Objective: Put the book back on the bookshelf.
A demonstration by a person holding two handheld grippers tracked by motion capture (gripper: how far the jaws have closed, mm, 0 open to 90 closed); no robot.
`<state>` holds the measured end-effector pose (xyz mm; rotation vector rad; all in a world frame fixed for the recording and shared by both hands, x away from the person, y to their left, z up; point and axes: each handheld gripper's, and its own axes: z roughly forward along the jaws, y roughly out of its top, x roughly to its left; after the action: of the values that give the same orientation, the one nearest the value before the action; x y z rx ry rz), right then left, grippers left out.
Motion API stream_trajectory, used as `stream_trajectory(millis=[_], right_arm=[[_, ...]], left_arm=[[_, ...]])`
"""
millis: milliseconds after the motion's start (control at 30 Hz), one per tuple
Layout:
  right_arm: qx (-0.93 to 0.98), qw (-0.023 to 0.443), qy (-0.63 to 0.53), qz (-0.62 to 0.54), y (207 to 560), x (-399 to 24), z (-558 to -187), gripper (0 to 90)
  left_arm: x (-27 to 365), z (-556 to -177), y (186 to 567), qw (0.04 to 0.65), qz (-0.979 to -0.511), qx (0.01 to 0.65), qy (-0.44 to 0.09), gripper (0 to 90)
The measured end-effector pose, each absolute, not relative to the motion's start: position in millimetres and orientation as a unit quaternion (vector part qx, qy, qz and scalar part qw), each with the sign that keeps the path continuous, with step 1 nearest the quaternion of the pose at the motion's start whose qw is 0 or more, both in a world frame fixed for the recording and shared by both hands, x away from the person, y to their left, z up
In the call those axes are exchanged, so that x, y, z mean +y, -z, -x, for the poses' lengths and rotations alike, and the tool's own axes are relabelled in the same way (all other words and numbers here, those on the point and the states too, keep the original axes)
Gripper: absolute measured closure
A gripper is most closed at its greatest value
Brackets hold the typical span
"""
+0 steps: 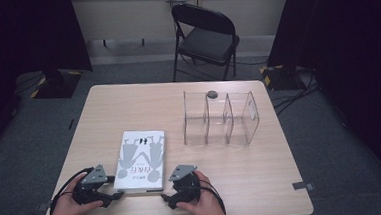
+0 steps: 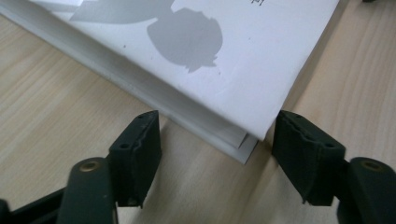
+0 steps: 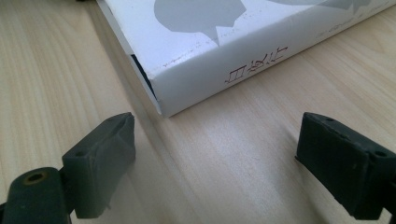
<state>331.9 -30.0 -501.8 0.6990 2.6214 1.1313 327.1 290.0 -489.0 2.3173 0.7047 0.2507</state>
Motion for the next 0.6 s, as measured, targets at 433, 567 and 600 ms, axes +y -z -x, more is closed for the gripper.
stream_trajectory(millis=[433,567,600], right_arm=[[0.893,0.093,-0.386,-0.212,501.7,-17.7,-332.0,11.6],[0.893,0.091,-0.385,-0.217,501.6,-15.7,-330.4,11.4],[0.893,0.092,-0.386,-0.214,501.8,-15.4,-330.6,11.5]], left_arm=[[283.1,-324.9,490.0,0.354,-0.888,0.277,-0.098,40.3],[281.2,-325.6,487.7,0.343,-0.890,0.283,-0.103,42.8],[281.7,-326.4,485.8,0.331,-0.897,0.276,-0.099,42.8]])
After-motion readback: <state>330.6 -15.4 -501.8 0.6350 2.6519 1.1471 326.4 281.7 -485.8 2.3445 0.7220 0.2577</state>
